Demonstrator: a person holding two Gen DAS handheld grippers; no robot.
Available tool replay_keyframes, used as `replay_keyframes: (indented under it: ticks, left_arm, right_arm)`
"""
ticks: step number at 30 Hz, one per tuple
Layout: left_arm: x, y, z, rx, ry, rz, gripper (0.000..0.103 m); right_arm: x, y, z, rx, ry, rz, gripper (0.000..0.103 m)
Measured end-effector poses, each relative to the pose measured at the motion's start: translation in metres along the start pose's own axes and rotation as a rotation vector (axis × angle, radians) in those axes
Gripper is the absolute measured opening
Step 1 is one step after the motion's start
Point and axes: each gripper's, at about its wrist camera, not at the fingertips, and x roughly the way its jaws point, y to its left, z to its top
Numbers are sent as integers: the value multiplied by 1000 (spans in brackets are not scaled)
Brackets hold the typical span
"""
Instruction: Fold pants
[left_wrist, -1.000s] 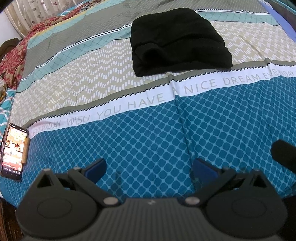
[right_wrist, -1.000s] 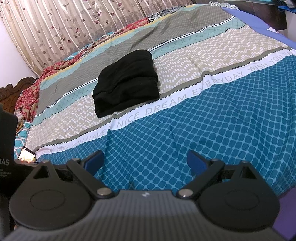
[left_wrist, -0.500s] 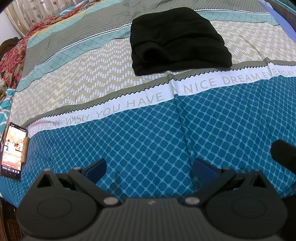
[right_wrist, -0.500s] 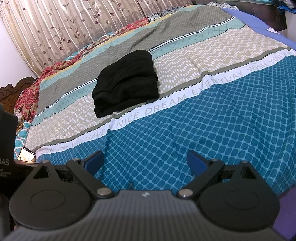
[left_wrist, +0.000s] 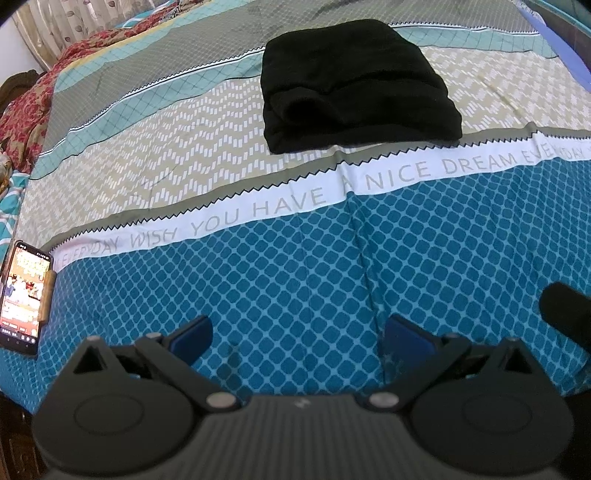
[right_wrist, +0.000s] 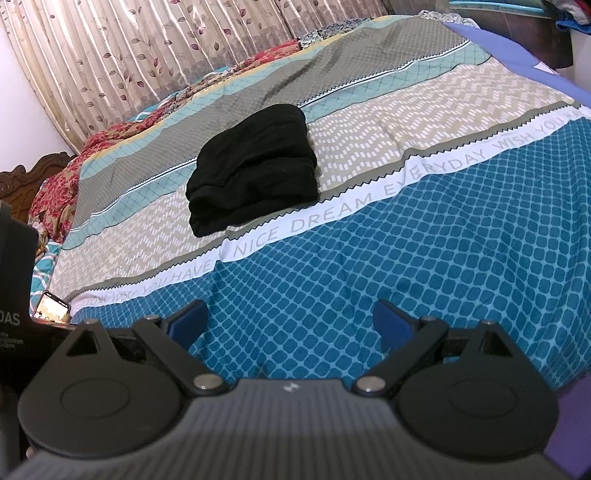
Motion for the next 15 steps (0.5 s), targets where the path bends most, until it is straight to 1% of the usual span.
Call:
replay_keyframes:
  ticks: [15]
  left_arm:
    - [-8, 4, 0, -27, -17, -30, 103]
  right_arm:
    - [-4, 8, 1, -25, -17, -9, 98]
